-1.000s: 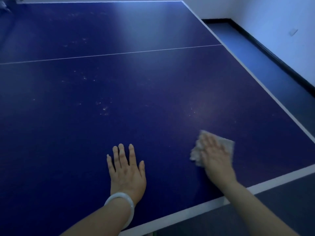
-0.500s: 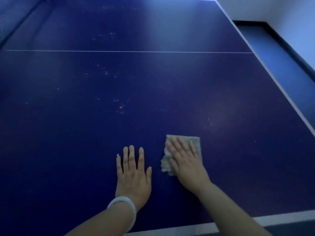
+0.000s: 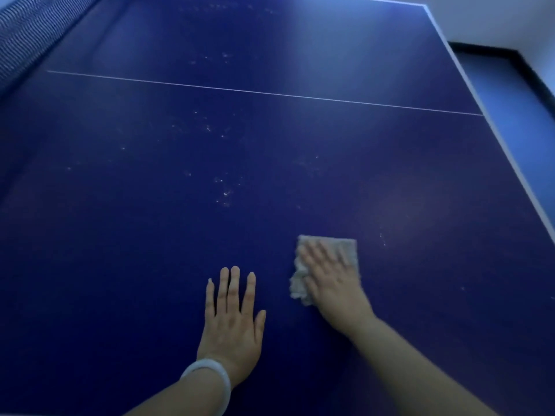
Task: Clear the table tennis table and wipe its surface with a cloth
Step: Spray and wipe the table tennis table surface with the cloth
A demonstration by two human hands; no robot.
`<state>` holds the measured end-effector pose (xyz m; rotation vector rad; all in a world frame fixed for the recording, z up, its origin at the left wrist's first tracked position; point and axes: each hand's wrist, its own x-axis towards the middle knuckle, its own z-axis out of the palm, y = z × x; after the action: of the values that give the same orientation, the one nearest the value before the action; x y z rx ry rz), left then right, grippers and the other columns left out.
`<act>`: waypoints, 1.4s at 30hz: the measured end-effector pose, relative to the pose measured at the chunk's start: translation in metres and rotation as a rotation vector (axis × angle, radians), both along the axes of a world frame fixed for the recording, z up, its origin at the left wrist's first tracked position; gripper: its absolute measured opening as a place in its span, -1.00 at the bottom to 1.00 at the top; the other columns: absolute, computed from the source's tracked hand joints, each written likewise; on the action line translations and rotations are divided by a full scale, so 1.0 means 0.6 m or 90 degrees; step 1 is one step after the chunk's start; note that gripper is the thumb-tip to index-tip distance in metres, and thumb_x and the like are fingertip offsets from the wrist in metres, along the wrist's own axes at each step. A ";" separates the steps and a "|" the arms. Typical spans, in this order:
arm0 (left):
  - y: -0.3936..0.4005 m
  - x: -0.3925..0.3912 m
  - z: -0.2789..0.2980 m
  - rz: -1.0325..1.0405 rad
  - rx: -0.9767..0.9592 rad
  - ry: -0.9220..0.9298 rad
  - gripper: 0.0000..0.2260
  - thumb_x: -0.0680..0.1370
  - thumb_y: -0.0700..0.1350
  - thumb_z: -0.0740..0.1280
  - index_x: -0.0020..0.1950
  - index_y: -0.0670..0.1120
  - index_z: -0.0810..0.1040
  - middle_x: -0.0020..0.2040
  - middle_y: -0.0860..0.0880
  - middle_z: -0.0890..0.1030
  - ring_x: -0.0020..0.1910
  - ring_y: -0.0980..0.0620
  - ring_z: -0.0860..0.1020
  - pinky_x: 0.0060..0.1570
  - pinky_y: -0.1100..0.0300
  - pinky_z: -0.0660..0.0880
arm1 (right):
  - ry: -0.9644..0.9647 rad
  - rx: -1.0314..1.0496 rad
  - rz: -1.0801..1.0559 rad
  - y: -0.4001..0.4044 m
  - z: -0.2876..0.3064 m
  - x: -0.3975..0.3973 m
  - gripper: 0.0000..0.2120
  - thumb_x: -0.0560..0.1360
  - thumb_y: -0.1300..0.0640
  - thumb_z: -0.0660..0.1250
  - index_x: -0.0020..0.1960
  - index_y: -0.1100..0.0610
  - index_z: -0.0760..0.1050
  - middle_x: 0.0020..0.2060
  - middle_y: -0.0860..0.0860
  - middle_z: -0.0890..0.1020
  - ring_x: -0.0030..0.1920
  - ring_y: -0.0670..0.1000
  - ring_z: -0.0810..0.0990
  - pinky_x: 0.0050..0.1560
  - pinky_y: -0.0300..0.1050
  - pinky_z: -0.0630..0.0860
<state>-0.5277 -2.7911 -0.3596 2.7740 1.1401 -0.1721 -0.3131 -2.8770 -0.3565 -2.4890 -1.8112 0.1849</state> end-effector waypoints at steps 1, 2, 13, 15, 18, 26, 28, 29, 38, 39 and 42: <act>0.000 0.000 0.001 0.003 -0.002 0.002 -0.41 0.58 0.12 -0.01 0.53 -0.18 0.24 0.52 -0.28 0.22 0.52 -0.26 0.17 0.41 -0.29 0.17 | -0.022 -0.008 -0.058 -0.011 -0.003 0.040 -0.49 0.66 -0.01 -0.09 0.58 0.08 -0.01 0.57 -0.02 -0.02 0.58 0.04 -0.03 0.53 0.09 -0.14; -0.001 0.000 0.001 0.004 -0.004 0.004 -0.41 0.58 0.12 -0.01 0.53 -0.17 0.24 0.52 -0.27 0.22 0.53 -0.25 0.16 0.41 -0.28 0.16 | -0.019 -0.028 -0.168 -0.025 -0.005 0.081 -0.49 0.67 0.02 -0.08 0.59 0.10 -0.06 0.57 0.00 -0.06 0.58 0.05 -0.06 0.54 0.08 -0.14; -0.001 -0.001 0.001 -0.003 -0.021 -0.014 -0.40 0.57 0.11 0.00 0.52 -0.19 0.25 0.52 -0.28 0.21 0.52 -0.25 0.17 0.39 -0.28 0.19 | 0.038 -0.026 -0.110 0.040 -0.001 -0.050 -0.46 0.64 -0.09 -0.26 0.59 0.01 -0.17 0.58 -0.05 -0.17 0.56 -0.03 -0.28 0.54 0.11 -0.21; -0.001 0.000 0.002 -0.003 -0.019 -0.017 -0.41 0.58 0.11 0.00 0.53 -0.19 0.23 0.53 -0.28 0.19 0.53 -0.25 0.15 0.41 -0.27 0.16 | 0.051 -0.038 -0.026 0.083 0.002 -0.041 -0.46 0.63 -0.12 -0.26 0.59 -0.03 -0.18 0.58 -0.08 -0.17 0.55 -0.08 -0.30 0.54 0.08 -0.27; -0.003 0.001 0.003 0.005 -0.009 -0.015 -0.41 0.59 0.11 -0.02 0.55 -0.17 0.17 0.55 -0.27 0.15 0.55 -0.23 0.11 0.43 -0.26 0.12 | 0.040 -0.061 0.015 0.128 0.001 0.009 -0.47 0.66 -0.10 -0.18 0.59 -0.03 -0.17 0.58 -0.09 -0.14 0.56 -0.08 -0.27 0.54 0.05 -0.30; -0.005 0.003 -0.004 0.018 0.004 0.024 -0.40 0.61 0.15 -0.11 0.59 -0.11 0.04 0.59 -0.22 0.03 0.58 -0.18 -0.05 0.49 -0.23 0.04 | 0.112 -0.075 -0.506 0.026 0.015 0.154 -0.46 0.66 -0.05 -0.15 0.60 0.03 -0.16 0.58 -0.03 -0.17 0.57 0.01 -0.22 0.54 0.16 -0.24; -0.005 0.002 -0.007 0.011 0.008 0.018 -0.41 0.62 0.15 -0.11 0.58 -0.14 0.12 0.57 -0.23 0.08 0.57 -0.19 0.02 0.47 -0.24 0.07 | 0.069 -0.025 -0.487 -0.011 0.008 0.094 -0.46 0.67 -0.02 -0.11 0.60 0.08 -0.10 0.59 0.01 -0.10 0.58 0.05 -0.14 0.54 0.16 -0.19; -0.004 0.003 -0.009 0.007 0.008 0.016 -0.41 0.63 0.15 -0.14 0.57 -0.14 0.14 0.56 -0.23 0.11 0.56 -0.20 0.05 0.47 -0.24 0.08 | 0.050 -0.006 -0.403 -0.030 0.004 0.053 -0.47 0.67 -0.01 -0.10 0.60 0.10 -0.07 0.59 0.03 -0.06 0.58 0.07 -0.10 0.54 0.15 -0.16; -0.008 0.012 0.014 0.031 0.006 0.030 -0.35 0.61 0.18 -0.23 0.54 -0.16 0.21 0.53 -0.27 0.20 0.54 -0.23 0.13 0.50 -0.23 0.04 | 0.023 -0.046 -0.251 -0.202 0.000 0.128 -0.47 0.64 -0.07 -0.18 0.58 -0.01 -0.13 0.58 -0.08 -0.11 0.57 -0.07 -0.19 0.55 0.07 -0.20; -0.009 0.019 0.019 0.048 0.000 0.024 -0.39 0.62 0.16 -0.14 0.54 -0.16 0.22 0.52 -0.27 0.20 0.54 -0.23 0.11 0.51 -0.22 0.01 | 0.032 -0.064 -0.326 -0.205 -0.001 0.147 -0.48 0.65 -0.05 -0.18 0.57 -0.02 -0.21 0.58 -0.08 -0.17 0.56 -0.08 -0.25 0.55 0.08 -0.23; -0.018 0.064 0.036 0.061 -0.016 -0.024 -0.49 0.63 0.06 0.11 0.51 -0.19 0.29 0.51 -0.25 0.22 0.54 -0.20 0.10 0.52 -0.17 0.02 | 0.057 -0.061 -0.455 -0.186 -0.004 0.135 -0.46 0.65 -0.05 -0.17 0.57 -0.02 -0.30 0.57 -0.06 -0.25 0.54 -0.07 -0.34 0.54 0.11 -0.27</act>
<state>-0.4890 -2.8018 -0.3380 2.6818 1.2495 -0.1232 -0.2322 -2.9887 -0.3590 -2.9426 -0.8058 0.3336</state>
